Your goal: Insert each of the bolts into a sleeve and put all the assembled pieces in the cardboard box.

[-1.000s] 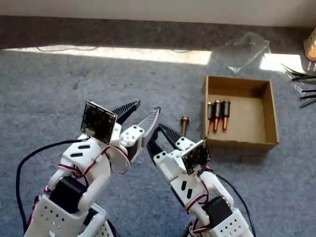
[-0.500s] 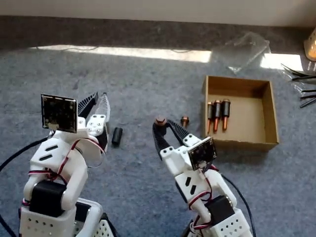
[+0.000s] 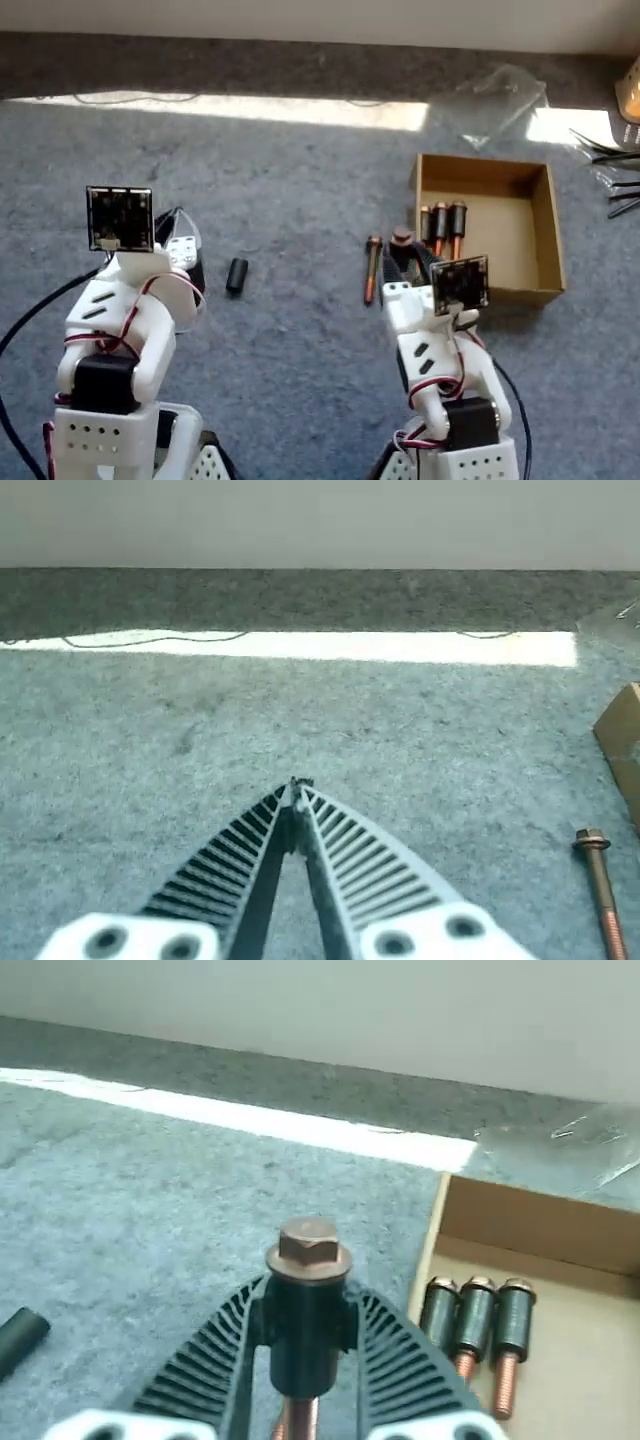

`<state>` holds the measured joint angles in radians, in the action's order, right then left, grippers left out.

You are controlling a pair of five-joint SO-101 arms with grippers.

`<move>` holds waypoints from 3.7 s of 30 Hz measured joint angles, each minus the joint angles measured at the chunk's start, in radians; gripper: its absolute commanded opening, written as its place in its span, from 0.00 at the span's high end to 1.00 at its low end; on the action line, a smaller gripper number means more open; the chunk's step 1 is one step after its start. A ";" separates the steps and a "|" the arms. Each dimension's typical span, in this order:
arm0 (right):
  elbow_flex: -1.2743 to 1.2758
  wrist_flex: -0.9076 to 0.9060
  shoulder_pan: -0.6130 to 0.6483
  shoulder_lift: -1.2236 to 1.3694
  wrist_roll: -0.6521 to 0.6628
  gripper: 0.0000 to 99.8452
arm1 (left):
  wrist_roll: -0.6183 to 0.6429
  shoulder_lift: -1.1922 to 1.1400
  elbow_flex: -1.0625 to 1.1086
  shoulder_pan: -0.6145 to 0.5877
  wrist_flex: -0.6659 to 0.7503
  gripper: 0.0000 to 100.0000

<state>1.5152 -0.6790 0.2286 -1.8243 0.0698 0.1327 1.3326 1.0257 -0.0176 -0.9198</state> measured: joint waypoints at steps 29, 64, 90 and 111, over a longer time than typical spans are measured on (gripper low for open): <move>-0.872 -0.094 -0.388 1.244 0.005 0.99 | 0.000 -0.002 0.204 -0.100 0.127 0.99; -1.697 -0.437 -0.384 2.256 0.110 0.90 | 0.000 -0.003 0.331 -0.100 0.282 0.99; -2.351 -1.062 -0.014 2.256 0.049 0.98 | 0.000 -0.003 0.331 -0.180 0.282 0.99; -2.219 -1.063 0.318 1.881 -0.012 0.98 | 0.000 -0.003 0.368 -0.285 0.282 0.98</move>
<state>-0.7035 -1.7423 0.5462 0.0568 0.0575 0.1327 1.3295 1.3940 -0.3030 -0.6375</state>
